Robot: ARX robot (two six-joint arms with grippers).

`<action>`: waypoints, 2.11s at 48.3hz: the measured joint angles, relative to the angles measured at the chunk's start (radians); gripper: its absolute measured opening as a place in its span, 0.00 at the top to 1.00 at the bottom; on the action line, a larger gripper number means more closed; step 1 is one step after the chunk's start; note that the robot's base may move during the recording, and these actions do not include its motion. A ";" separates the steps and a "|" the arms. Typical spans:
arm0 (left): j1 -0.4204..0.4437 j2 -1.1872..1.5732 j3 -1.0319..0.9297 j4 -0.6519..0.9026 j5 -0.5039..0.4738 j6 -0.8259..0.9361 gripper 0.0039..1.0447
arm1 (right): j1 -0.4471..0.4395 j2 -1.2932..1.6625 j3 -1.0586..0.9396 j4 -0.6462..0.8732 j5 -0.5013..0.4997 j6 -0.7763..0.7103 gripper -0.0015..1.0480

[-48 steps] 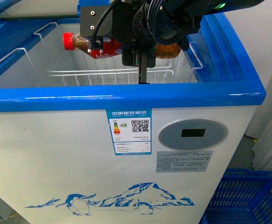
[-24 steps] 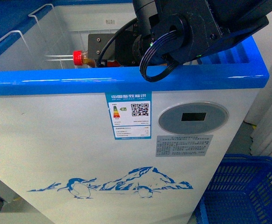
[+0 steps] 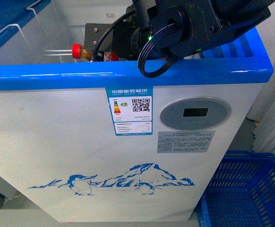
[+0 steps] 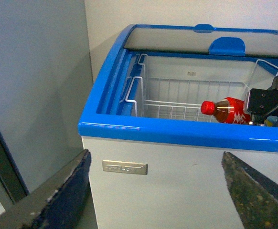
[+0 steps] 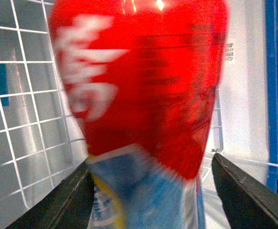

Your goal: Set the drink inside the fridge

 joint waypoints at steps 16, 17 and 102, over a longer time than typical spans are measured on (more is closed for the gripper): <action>0.000 0.000 0.000 0.000 0.000 0.002 0.08 | -0.008 -0.092 -0.078 -0.015 0.000 0.078 0.07; 0.000 0.000 0.000 0.000 0.000 0.001 0.08 | -0.012 -0.117 -0.095 -0.019 -0.002 0.093 0.07; 0.000 -0.002 0.000 0.000 0.000 0.003 0.08 | -0.470 -2.267 -1.451 -0.343 -0.121 1.168 0.97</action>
